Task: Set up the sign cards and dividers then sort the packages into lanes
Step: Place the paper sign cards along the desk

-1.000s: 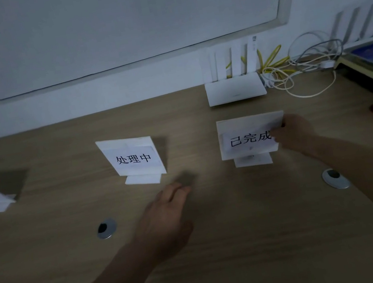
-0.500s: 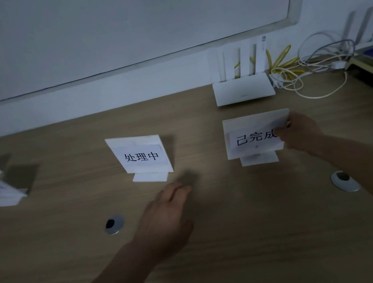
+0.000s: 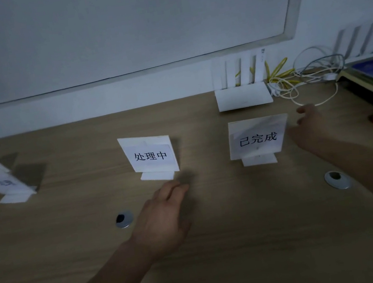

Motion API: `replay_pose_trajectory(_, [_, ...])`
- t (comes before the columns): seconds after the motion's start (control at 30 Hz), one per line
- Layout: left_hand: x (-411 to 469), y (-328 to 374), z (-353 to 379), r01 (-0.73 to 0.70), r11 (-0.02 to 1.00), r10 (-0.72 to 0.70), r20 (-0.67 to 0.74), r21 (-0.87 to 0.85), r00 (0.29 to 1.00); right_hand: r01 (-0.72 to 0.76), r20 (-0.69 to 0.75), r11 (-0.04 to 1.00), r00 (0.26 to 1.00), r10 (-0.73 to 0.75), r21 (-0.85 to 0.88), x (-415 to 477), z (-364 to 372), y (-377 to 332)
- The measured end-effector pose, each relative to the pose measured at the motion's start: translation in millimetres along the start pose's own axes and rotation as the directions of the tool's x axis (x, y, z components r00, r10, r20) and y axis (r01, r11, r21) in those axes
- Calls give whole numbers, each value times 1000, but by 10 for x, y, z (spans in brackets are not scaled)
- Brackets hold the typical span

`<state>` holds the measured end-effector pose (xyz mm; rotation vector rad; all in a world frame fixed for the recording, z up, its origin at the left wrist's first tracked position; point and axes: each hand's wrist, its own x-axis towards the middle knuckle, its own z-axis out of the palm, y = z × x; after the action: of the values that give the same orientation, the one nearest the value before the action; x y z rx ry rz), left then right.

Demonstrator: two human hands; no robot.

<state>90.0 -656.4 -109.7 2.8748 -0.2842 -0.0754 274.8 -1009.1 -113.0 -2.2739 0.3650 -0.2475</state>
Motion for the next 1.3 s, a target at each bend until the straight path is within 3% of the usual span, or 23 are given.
replay_pose_trajectory(0.17, [-295,-115,-204,-15,1000,15,-72,12,997,190,14,980,982,-190,-61,-574,-188,-280])
replay_pose_trajectory(0.37, [-1027,-480,-671,-43,999,41,-140,-11,989,362,184,912,926,-329,-191,-1584,-29,-850])
replay_pose_trajectory(0.67, [-2677,-1639,-1557,76,995,-62,-184,68,981,512,215,852,849,-483,-105,-3324,570,-2158])
replay_pose_trajectory(0.87, [-3448,-2315,-1949,180,980,-160,-201,85,967,596,357,798,767,-533,-88,-4188,1097,-2870])
replay_pose_trajectory(1.07, [-3956,-2815,-2136,319,944,-297,-199,87,934,709,493,705,612,-619,6,-4658,1754,-3447])
replay_pose_trajectory(1.3, [-4304,-3445,-2192,452,889,-426,-238,69,873,727,664,677,452,-596,113,-5066,2604,-3907])
